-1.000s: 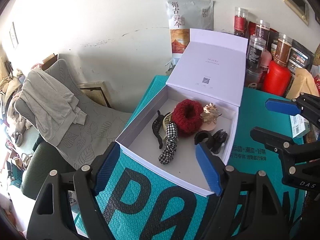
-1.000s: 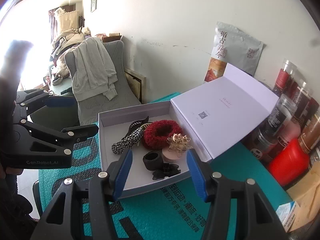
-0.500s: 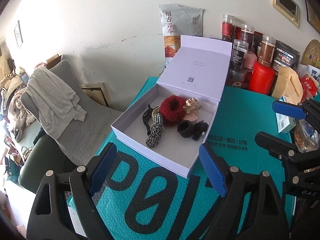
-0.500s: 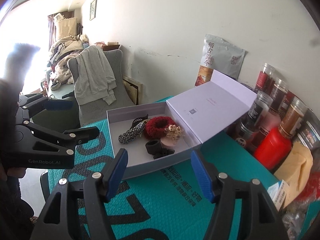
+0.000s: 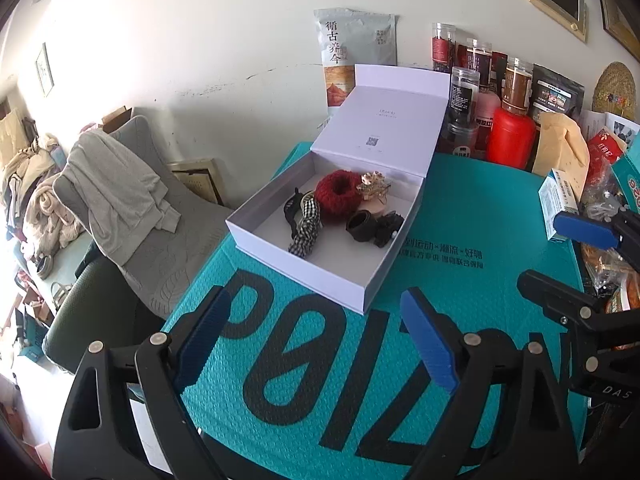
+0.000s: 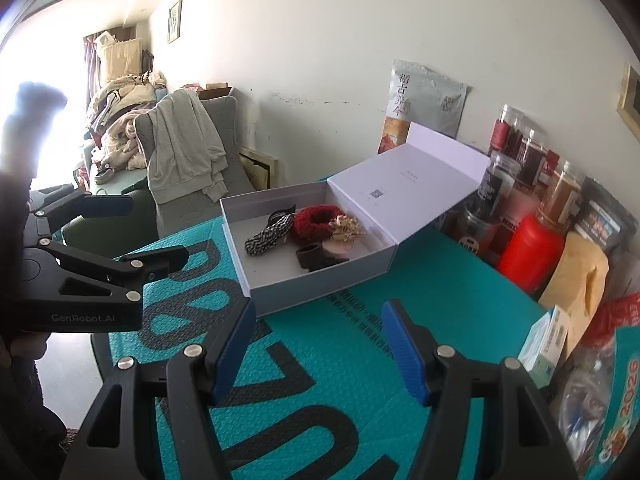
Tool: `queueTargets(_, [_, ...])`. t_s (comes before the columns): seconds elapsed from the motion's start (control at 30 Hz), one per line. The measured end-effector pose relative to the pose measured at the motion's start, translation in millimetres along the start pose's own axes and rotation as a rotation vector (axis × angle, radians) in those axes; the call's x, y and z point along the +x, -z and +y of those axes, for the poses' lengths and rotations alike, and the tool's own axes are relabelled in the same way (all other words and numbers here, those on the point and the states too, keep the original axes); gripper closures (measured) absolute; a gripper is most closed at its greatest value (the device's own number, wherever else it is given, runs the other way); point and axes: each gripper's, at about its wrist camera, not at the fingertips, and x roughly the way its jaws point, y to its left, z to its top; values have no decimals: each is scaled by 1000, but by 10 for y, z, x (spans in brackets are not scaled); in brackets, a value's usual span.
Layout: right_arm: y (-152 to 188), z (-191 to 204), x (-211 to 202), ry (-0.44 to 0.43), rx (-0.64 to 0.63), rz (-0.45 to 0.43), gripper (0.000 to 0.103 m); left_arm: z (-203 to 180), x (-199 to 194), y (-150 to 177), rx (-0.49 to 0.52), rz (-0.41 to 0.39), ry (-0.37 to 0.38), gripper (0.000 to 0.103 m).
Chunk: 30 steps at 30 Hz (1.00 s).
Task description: Organize objects
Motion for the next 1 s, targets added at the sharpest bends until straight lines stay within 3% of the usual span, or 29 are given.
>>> queueTargets(0.4, [229,45,-100,5,9,28,37,-80,-106,252,-7,11,-26,14])
queueTargets(0.6, [247,79,-132,0,0,24,37,-98,-177,293,-10,9,-10,8])
queueTargets(1.0, [243,114,-177,0,-11,14,37,-62,-233,326,-34,16,-8,8])
